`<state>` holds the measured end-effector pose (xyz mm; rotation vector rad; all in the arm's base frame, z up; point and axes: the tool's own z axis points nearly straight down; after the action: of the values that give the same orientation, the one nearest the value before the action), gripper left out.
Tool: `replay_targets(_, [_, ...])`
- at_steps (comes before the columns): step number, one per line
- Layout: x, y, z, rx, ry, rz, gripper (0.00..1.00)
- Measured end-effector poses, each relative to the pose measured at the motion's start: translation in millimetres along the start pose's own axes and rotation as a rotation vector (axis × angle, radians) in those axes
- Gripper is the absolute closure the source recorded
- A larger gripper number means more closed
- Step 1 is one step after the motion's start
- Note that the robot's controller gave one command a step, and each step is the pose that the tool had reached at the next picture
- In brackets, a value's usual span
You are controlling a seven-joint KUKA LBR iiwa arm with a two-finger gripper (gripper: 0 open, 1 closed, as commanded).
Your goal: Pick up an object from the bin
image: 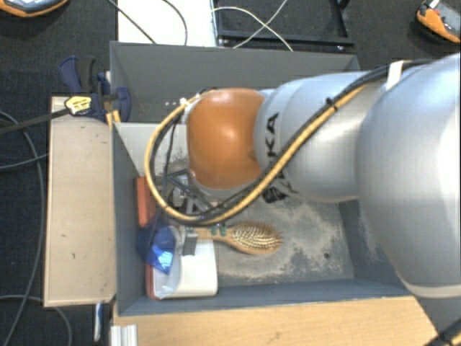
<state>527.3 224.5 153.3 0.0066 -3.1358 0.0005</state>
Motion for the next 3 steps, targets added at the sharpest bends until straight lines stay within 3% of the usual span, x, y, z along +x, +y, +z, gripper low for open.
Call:
replay_targets(1, [-2.1,-1,-5,-0.002,-0.007,0.008,0.00])
replay_targets(2, [-1.7,-109,83,0.002,-0.004,0.133,0.00])
replay_targets(3, [-4.8,-102,26,-0.004,-0.010,0.240,0.00])
